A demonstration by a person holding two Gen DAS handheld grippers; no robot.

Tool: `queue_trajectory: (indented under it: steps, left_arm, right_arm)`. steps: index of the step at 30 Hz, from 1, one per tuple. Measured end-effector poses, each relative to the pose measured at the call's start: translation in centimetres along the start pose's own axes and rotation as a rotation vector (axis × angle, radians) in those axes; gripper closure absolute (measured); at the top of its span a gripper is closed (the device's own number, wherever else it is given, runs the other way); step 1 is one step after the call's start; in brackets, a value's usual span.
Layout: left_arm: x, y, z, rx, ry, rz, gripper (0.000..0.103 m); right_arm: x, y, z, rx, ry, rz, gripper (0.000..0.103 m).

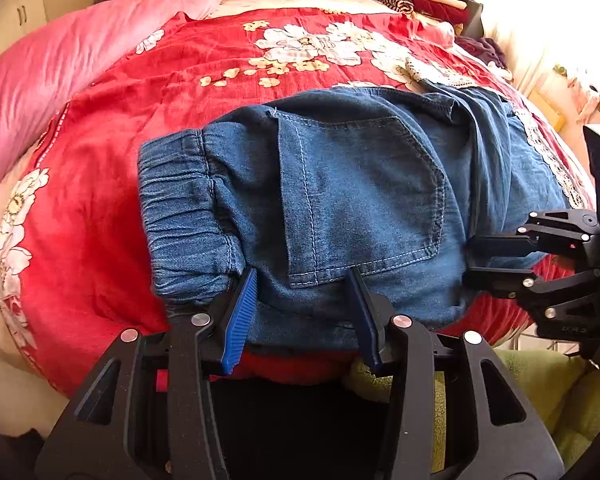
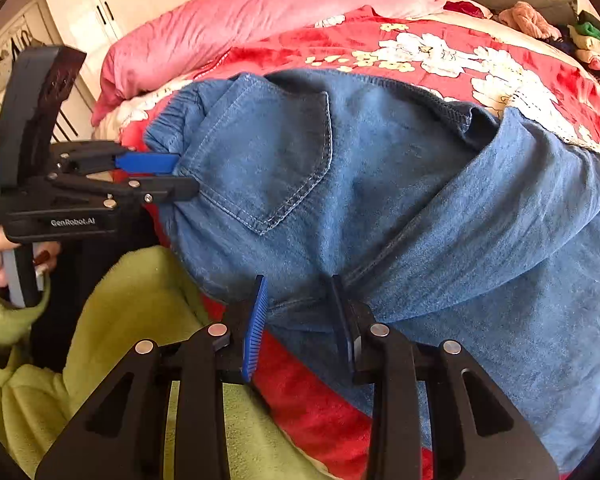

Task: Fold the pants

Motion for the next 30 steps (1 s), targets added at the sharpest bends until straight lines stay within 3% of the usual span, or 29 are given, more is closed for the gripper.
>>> queue_trajectory:
  steps: [4, 8, 12, 15, 22, 26, 30]
  left_arm:
    - [1.3, -0.5, 0.0, 0.026, 0.025, 0.03, 0.066]
    - [3.4, -2.1, 0.8, 0.011, 0.037, 0.087, 0.063]
    - [4.1, -3.9, 2.8, -0.024, 0.086, 0.116, 0.059]
    - [3.3, -4.9, 5.0, -0.055, 0.153, 0.104, 0.058]
    - [-0.4, -5.8, 10.8, -0.123, 0.31, 0.028, 0.058]
    - [-2.5, -5.5, 12.6, -0.165, 0.34, -0.02, 0.058]
    - [-4.0, -5.1, 13.1, -0.175, 0.354, -0.055, 0.058]
  right_arm:
    - [3.3, -2.1, 1.4, -0.023, 0.006, 0.104, 0.063]
    - [6.0, -4.6, 5.7, -0.101, 0.122, 0.18, 0.06]
    - [6.6, -7.1, 9.8, -0.144, 0.227, 0.199, 0.06]
    - [6.4, -9.1, 13.0, -0.167, 0.313, 0.194, 0.052]
    - [1.1, -12.4, 18.1, -0.236, 0.337, 0.077, 0.047]
    - [-2.2, -13.5, 18.7, -0.239, 0.34, 0.029, 0.047]
    - [-4.6, -14.2, 19.5, -0.234, 0.405, -0.012, 0.047]
Point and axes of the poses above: each gripper's, at about its wrist camera, not at the fingertips, and x roughly against the way its jaws point, z to its right, y to its underside, the point moved 5 cm from there along -x, roughly the way its jaws point, and after that the axes turned 7 degrees about z, right-handed, at the moved point
